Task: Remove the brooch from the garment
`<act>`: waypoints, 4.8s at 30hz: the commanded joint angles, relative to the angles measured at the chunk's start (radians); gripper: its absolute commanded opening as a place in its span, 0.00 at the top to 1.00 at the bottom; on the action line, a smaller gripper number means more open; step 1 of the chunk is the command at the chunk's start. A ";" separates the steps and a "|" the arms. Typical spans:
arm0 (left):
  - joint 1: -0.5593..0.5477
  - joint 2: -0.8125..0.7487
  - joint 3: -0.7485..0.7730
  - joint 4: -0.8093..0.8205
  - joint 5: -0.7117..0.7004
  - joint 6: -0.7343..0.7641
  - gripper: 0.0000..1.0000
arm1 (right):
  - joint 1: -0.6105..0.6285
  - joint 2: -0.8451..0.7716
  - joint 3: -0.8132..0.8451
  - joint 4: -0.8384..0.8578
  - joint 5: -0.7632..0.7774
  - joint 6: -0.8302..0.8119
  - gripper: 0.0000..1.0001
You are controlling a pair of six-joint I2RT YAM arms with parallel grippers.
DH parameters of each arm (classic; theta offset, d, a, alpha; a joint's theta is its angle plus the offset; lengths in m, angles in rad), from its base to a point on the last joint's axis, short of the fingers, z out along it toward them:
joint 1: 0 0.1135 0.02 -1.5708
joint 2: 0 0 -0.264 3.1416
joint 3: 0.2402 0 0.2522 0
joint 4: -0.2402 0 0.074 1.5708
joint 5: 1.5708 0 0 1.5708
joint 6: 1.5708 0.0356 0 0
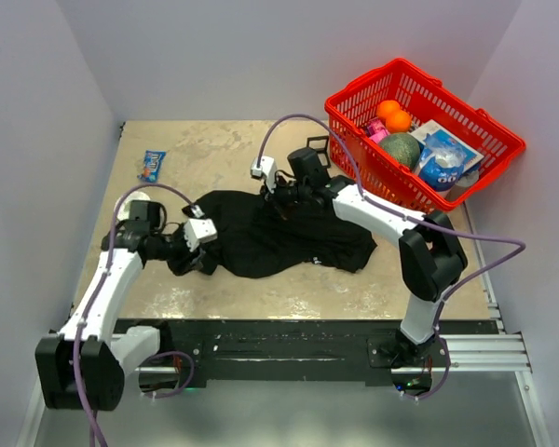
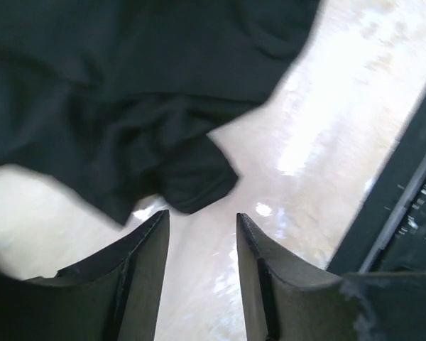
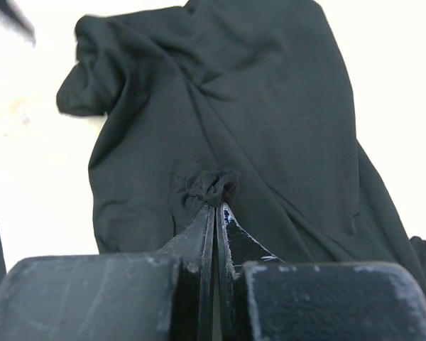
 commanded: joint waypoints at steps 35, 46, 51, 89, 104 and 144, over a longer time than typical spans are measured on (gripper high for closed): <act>-0.353 -0.160 -0.015 0.381 -0.559 -0.232 1.00 | -0.098 -0.015 0.177 0.008 0.014 0.090 1.00; 0.004 0.053 0.396 0.680 -0.729 -0.110 1.00 | -0.284 -0.071 0.539 -0.061 0.095 0.082 1.00; 0.204 0.284 0.766 0.657 -0.657 -0.224 1.00 | -0.403 -0.035 0.768 -0.057 0.121 0.153 1.00; 0.220 0.043 1.270 0.749 -0.511 -0.072 1.00 | -0.410 -0.629 0.953 0.017 0.217 -0.025 1.00; 0.221 -0.015 0.929 0.673 -0.468 -0.063 1.00 | -0.410 -0.686 0.578 0.097 0.166 -0.090 1.00; 0.146 0.586 0.557 0.904 -0.341 -0.072 1.00 | -0.411 0.273 0.653 0.304 0.408 -0.220 1.00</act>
